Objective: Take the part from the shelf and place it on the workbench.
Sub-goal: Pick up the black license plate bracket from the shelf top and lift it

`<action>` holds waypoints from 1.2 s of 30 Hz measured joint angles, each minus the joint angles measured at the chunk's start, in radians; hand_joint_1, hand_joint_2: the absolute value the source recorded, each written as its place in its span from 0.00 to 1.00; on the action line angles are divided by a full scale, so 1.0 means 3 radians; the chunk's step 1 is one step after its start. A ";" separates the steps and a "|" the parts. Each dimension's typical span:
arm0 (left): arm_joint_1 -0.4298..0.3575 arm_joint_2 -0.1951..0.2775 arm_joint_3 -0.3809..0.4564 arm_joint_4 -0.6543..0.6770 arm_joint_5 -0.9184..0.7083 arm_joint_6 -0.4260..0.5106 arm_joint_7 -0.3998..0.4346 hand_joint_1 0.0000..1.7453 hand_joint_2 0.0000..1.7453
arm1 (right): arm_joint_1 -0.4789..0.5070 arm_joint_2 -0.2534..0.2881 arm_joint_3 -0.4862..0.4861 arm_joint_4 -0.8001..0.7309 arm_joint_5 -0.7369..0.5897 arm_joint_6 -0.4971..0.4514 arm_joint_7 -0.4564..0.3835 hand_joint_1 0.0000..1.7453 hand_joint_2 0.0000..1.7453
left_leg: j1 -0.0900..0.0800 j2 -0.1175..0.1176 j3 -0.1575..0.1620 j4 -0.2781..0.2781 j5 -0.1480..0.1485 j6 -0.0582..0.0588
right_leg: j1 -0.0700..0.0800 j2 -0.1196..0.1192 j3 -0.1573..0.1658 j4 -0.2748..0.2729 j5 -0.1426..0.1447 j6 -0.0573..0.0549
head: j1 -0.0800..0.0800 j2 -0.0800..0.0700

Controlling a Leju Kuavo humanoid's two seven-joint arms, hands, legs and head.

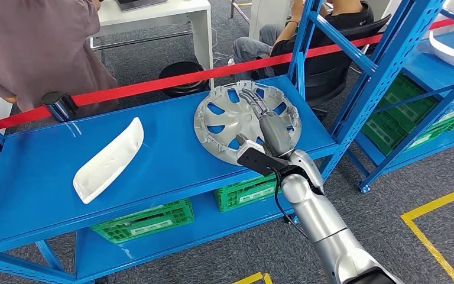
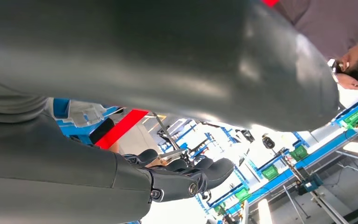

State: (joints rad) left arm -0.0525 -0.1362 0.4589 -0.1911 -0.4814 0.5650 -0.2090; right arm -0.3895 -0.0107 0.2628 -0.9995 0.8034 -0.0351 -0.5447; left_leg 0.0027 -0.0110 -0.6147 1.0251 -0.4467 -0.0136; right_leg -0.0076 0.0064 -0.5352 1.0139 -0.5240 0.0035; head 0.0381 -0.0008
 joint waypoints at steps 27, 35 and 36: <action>0.0000 0.0000 0.0000 0.0000 0.0000 0.0000 0.0000 0.00 0.00 | 0.0000 0.0000 0.0000 0.0000 0.0000 0.0000 0.0000 0.00 0.00 | 0.0000 0.0000 0.0000 0.0000 0.0000 0.0000 | 0.0000 0.0000 0.0000 0.0000 0.0000 0.0000 | 0.0000 0.0000; 0.0000 0.0000 0.0000 0.0000 0.0000 0.0000 0.0000 0.00 0.00 | 0.0000 0.0000 0.0000 0.0000 0.0000 0.0000 0.0000 0.00 0.00 | 0.0000 0.0000 0.0000 0.0000 0.0000 0.0000 | -0.0001 0.0000 0.0000 0.0000 0.0000 0.0000 | 0.0000 0.0000; 0.0000 0.0000 0.0000 0.0000 0.0000 0.0000 0.0000 0.00 0.00 | 0.0000 0.0000 0.0000 0.0000 0.0000 0.0000 0.0000 0.00 0.00 | 0.0000 0.0000 0.0000 0.0000 0.0000 0.0000 | -0.0001 0.0000 0.0000 0.0000 0.0000 0.0000 | 0.0000 0.0000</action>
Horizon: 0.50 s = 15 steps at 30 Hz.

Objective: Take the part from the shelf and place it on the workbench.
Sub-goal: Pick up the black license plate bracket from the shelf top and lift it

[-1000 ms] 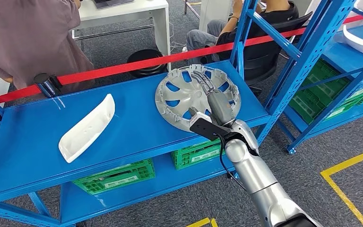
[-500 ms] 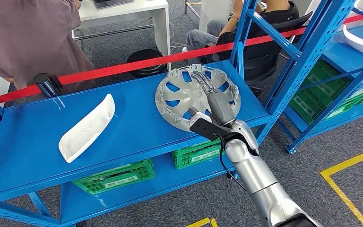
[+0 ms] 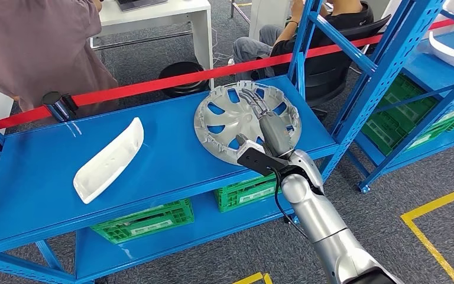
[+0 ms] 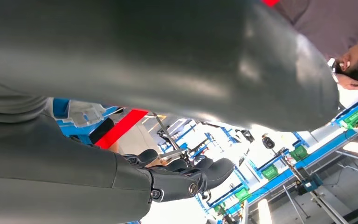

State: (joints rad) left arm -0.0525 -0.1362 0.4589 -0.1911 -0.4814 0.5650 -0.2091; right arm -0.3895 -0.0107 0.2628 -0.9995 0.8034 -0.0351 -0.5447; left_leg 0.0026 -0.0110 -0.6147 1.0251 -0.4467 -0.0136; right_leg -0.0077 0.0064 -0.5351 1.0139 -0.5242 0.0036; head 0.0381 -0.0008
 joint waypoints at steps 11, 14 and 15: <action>-0.0001 0.0000 0.0000 0.0000 -0.0004 0.0006 0.0028 0.00 0.00 | 0.0000 0.0000 0.0000 0.0000 -0.0017 -0.0005 0.0000 0.00 0.00 | 0.0000 0.0000 0.0000 0.0000 0.0000 0.0000 | 0.0000 0.0000 0.0000 0.0000 0.0000 0.0000 | 0.0000 0.0000; -0.0001 0.0000 0.0000 0.0000 -0.0004 0.0006 0.0029 0.00 0.00 | 0.0000 0.0000 0.0000 0.0000 -0.0017 -0.0005 0.0000 0.00 0.00 | 0.0000 0.0000 0.0000 0.0000 0.0000 0.0000 | 0.0000 0.0000 0.0000 0.0000 0.0000 0.0000 | 0.0000 0.0000; -0.0001 0.0000 0.0000 0.0000 -0.0004 0.0006 0.0029 0.00 0.00 | 0.0000 0.0000 0.0000 0.0000 -0.0017 -0.0005 0.0000 0.00 0.00 | 0.0000 0.0000 0.0000 0.0000 0.0000 0.0000 | 0.0000 0.0000 0.0000 0.0000 0.0000 0.0000 | 0.0000 0.0000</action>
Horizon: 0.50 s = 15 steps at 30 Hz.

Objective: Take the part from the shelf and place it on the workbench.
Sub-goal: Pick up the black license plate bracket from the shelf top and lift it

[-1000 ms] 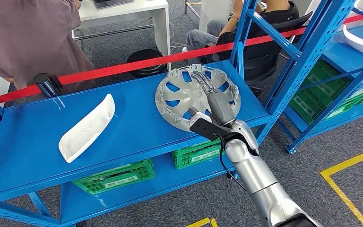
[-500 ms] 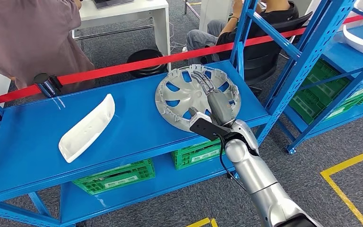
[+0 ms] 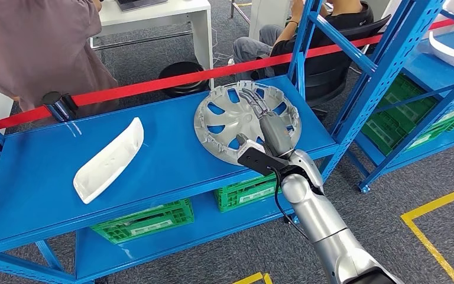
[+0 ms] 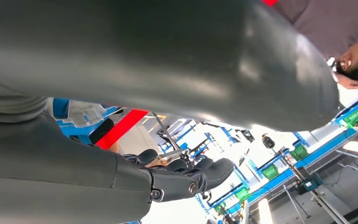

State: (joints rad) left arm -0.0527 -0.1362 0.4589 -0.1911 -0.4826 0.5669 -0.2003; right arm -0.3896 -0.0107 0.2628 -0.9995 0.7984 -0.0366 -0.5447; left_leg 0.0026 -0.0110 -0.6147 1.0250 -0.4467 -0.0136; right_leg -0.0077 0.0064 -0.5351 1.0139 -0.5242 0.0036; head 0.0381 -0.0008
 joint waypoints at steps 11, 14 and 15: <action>0.0000 0.0000 0.0000 0.0000 0.0000 0.0000 0.0000 0.00 0.00 | 0.0000 0.0000 0.0000 0.0000 0.0000 0.0000 0.0000 0.00 0.00 | 0.0000 0.0000 0.0000 0.0000 0.0000 0.0000 | 0.0000 0.0000 0.0000 0.0000 0.0000 0.0000 | 0.0000 0.0000; 0.0000 0.0000 0.0000 0.0000 0.0000 0.0000 0.0000 0.00 0.00 | 0.0000 0.0000 0.0000 0.0000 0.0000 0.0000 0.0000 0.00 0.00 | 0.0000 0.0000 0.0000 0.0000 0.0000 0.0000 | 0.0000 0.0000 0.0000 0.0000 0.0000 0.0000 | 0.0000 0.0000; -0.0001 0.0000 0.0000 0.0000 0.0000 0.0001 0.0000 0.00 0.00 | 0.0001 0.0000 0.0000 0.0000 0.0000 0.0000 0.0000 0.00 0.00 | 0.0000 0.0000 0.0001 0.0000 0.0000 0.0000 | 0.0000 0.0000 -0.0002 0.0000 0.0000 0.0000 | 0.0000 0.0000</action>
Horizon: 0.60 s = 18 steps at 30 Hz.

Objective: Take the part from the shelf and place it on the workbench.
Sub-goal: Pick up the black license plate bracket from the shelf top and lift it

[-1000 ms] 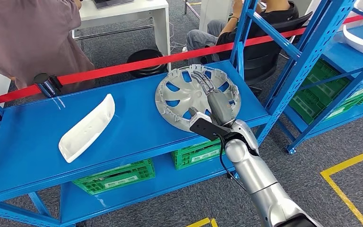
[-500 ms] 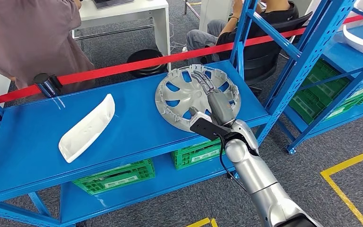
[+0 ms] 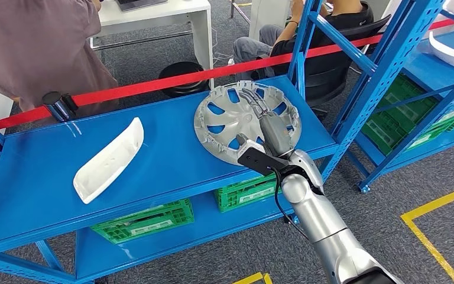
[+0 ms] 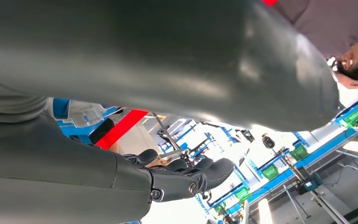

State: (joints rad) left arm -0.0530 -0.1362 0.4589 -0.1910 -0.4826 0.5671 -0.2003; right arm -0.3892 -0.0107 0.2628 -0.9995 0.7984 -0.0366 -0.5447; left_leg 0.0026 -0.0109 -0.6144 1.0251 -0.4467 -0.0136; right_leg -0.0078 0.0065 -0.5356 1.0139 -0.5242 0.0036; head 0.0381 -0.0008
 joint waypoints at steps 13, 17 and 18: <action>-0.0010 -0.0156 0.0004 0.0007 -0.0057 0.0030 -0.0077 0.00 0.00 | 0.0844 -0.0359 -0.0030 -0.1003 0.1511 -0.0958 0.0998 0.00 0.00 | -0.0009 -0.0001 0.0019 0.0002 -0.0020 0.0015 | -0.0009 -0.0004 0.0022 -0.0005 -0.0020 0.0016 | 0.0003 0.0000; -0.0009 -0.0168 0.0005 0.0007 -0.0067 0.0030 -0.0047 0.00 0.00 | 0.0886 -0.0374 -0.0055 -0.1090 0.1558 -0.0945 0.1014 0.00 0.00 | -0.0009 0.0000 0.0022 0.0001 -0.0020 0.0015 | -0.0009 -0.0004 0.0024 -0.0005 -0.0020 0.0016 | 0.0003 0.0000; -0.0009 -0.0170 0.0006 0.0007 -0.0069 0.0031 -0.0043 0.00 0.00 | 0.0891 -0.0374 -0.0060 -0.1101 0.1568 -0.0936 0.1018 0.00 0.00 | -0.0009 0.0000 0.0022 0.0001 -0.0020 0.0015 | -0.0009 -0.0004 0.0024 -0.0005 -0.0020 0.0016 | 0.0003 0.0000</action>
State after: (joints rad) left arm -0.0557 -0.1871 0.4606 -0.1888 -0.5034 0.5763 -0.2131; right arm -0.1219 -0.1227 0.2449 -1.3297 1.2689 -0.3175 -0.2394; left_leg 0.0000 -0.0109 -0.6077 1.0254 -0.4528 -0.0091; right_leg -0.0105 0.0053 -0.5284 1.0124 -0.5303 0.0084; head 0.0389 -0.0008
